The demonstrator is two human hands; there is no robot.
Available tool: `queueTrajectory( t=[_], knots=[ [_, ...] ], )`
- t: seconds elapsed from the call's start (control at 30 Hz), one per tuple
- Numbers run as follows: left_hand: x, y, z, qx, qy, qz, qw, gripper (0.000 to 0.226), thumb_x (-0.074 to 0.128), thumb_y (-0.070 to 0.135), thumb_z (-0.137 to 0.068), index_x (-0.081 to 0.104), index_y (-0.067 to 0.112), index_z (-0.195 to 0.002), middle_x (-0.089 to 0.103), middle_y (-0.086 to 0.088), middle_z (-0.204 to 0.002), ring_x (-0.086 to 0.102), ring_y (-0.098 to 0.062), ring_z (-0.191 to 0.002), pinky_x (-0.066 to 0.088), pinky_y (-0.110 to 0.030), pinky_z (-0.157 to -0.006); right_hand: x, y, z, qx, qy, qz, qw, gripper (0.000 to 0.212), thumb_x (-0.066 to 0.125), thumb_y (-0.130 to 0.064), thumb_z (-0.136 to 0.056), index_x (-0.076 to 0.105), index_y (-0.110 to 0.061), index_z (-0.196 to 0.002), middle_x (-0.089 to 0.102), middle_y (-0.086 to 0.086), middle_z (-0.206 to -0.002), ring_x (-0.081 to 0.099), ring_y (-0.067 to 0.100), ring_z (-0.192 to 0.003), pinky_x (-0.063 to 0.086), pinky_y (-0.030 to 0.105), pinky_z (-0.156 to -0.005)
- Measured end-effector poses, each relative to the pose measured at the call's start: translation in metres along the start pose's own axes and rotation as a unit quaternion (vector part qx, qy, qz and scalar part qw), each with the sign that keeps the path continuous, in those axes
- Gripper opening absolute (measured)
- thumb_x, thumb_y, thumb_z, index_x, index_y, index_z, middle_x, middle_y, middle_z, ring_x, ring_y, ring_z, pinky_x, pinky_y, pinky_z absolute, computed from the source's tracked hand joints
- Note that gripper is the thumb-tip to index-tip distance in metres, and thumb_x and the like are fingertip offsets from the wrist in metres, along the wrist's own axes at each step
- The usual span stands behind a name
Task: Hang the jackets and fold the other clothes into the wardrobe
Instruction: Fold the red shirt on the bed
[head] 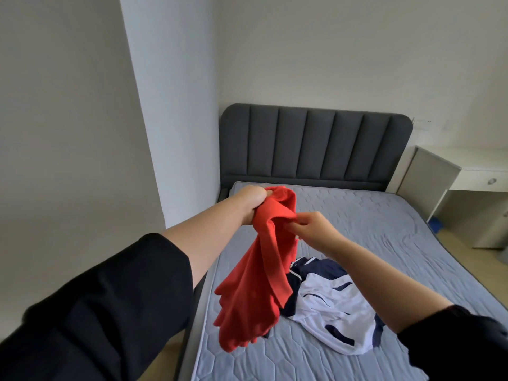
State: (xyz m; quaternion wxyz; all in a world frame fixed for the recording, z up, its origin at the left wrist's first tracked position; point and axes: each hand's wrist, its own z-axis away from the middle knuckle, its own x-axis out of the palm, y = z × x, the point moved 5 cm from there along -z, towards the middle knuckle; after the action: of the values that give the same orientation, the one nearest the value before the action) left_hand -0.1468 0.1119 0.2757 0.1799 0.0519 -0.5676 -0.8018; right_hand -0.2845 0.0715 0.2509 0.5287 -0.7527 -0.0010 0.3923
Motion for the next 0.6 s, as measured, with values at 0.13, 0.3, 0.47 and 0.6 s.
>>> queueTrajectory(
  t=[0.13, 0.3, 0.47, 0.6],
  knots=[
    [-0.023, 0.003, -0.004, 0.032, 0.052, -0.171, 0.983, 0.013, 0.053, 0.008, -0.094, 0.062, 0.012, -0.086, 0.058, -0.006, -0.073, 0.053, -0.016, -0.059, 0.050, -0.031, -0.059, -0.004, 0.003, -0.004, 0.081, 0.019, -0.128, 0.988, 0.018, 0.057, -0.015, -0.092, 0.072, -0.015, -0.083, 0.066, 0.000, -0.073, 0.060, 0.008, -0.068, 0.050, 0.020, -0.068],
    [-0.026, -0.006, -0.004, 0.064, -0.010, -0.180, 0.982, 0.037, 0.042, 0.048, -0.098, 0.053, 0.018, -0.115, 0.059, -0.007, -0.112, 0.058, -0.021, -0.101, 0.051, -0.035, -0.087, -0.004, 0.003, -0.013, 0.142, 0.097, -0.132, 0.976, 0.026, 0.054, -0.018, -0.092, 0.067, 0.004, -0.086, 0.054, 0.010, -0.070, 0.052, 0.020, -0.063, 0.051, 0.030, -0.057],
    [-0.020, 0.003, 0.019, 0.407, 0.167, -0.306, 0.844, 0.041, 0.067, 0.037, -0.086, 0.055, 0.007, -0.111, 0.052, -0.008, -0.108, 0.051, -0.021, -0.101, 0.043, -0.032, -0.089, -0.012, -0.004, -0.019, 0.132, 0.189, -0.122, 0.965, 0.021, 0.054, -0.018, -0.089, 0.056, -0.006, -0.072, 0.041, 0.010, -0.068, 0.040, 0.021, -0.065, 0.037, 0.034, -0.059],
    [-0.007, -0.016, 0.019, 0.391, 0.128, -0.498, 0.764, 0.031, 0.070, 0.033, -0.078, 0.057, 0.011, -0.095, 0.056, -0.004, -0.097, 0.052, -0.022, -0.091, 0.043, -0.034, -0.079, -0.021, -0.012, -0.023, 0.114, 0.211, -0.125, 0.963, 0.022, 0.054, -0.020, -0.087, 0.053, -0.009, -0.068, 0.040, 0.009, -0.065, 0.038, 0.020, -0.061, 0.033, 0.032, -0.056]
  ],
)
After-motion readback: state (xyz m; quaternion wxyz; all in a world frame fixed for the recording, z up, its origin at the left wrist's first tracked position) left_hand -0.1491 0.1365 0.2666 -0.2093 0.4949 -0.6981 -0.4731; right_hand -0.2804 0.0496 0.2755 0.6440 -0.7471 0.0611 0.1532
